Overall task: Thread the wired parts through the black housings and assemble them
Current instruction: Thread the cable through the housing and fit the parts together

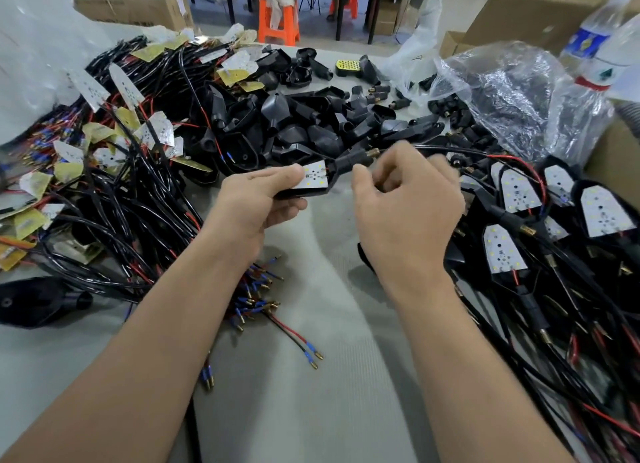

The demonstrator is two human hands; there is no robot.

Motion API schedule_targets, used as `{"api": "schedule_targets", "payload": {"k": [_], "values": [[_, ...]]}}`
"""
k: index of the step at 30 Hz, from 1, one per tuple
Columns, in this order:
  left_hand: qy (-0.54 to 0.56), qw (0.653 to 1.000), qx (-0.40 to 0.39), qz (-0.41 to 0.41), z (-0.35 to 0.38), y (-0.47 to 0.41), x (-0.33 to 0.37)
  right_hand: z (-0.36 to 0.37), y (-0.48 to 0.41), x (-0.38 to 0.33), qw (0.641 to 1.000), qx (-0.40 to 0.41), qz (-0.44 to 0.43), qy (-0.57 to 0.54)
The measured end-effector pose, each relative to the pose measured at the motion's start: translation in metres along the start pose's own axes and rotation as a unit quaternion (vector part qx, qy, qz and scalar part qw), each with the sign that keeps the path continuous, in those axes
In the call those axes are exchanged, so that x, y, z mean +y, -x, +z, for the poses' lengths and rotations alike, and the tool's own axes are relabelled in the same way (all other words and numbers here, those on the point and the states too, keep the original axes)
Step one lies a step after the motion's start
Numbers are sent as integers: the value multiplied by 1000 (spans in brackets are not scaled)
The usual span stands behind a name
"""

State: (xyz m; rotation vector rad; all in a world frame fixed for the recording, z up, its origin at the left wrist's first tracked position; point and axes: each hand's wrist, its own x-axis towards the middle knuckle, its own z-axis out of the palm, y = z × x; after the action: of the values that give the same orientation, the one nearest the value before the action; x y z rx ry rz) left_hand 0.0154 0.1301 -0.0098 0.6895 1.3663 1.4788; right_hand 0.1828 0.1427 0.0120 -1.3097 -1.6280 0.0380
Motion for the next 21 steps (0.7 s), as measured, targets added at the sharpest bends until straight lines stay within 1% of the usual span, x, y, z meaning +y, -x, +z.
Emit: {"api": "schedule_targets", "payload": {"k": [1, 2, 3, 4, 6, 8, 10, 11, 13, 15, 16, 19, 21], "values": [[8, 1000, -11, -6, -1, 1, 2, 0, 2, -2, 998, 13, -55, 9], [25, 999, -27, -15, -3, 1, 4, 0, 3, -3, 994, 2, -99, 43], [54, 997, -43, -23, -4, 2, 6, -1, 4, -4, 988, -28, -127, 80], [83, 995, -53, -28, -6, 3, 7, -2, 3, -5, 984, -53, -137, 104], [118, 991, -53, -27, -8, 3, 10, -6, 2, -12, 982, -92, -133, 97], [128, 990, -46, -22, -7, 3, 11, -15, -2, -16, 984, -125, -111, 58], [138, 989, -54, -15, -5, 3, 10, -27, -7, -21, 982, -144, -111, 57], [145, 987, -67, -13, -5, 3, 10, -35, -12, -24, 980, -137, -120, 79], [152, 984, -89, -14, -5, 4, 11, -53, -23, -31, 978, -71, -134, 144], [138, 986, -88, -15, -4, 6, 12, -74, -40, -36, 974, 2, -121, 193], [123, 989, -84, -13, -4, 7, 11, -83, -49, -37, 968, 11, -109, 224], [57, 995, -85, -5, 0, 10, 9, -95, -60, -22, 938, -32, -70, 337], [0, 996, -87, 3, 1, 12, 7, -95, -49, -7, 930, -59, -36, 360]]}}
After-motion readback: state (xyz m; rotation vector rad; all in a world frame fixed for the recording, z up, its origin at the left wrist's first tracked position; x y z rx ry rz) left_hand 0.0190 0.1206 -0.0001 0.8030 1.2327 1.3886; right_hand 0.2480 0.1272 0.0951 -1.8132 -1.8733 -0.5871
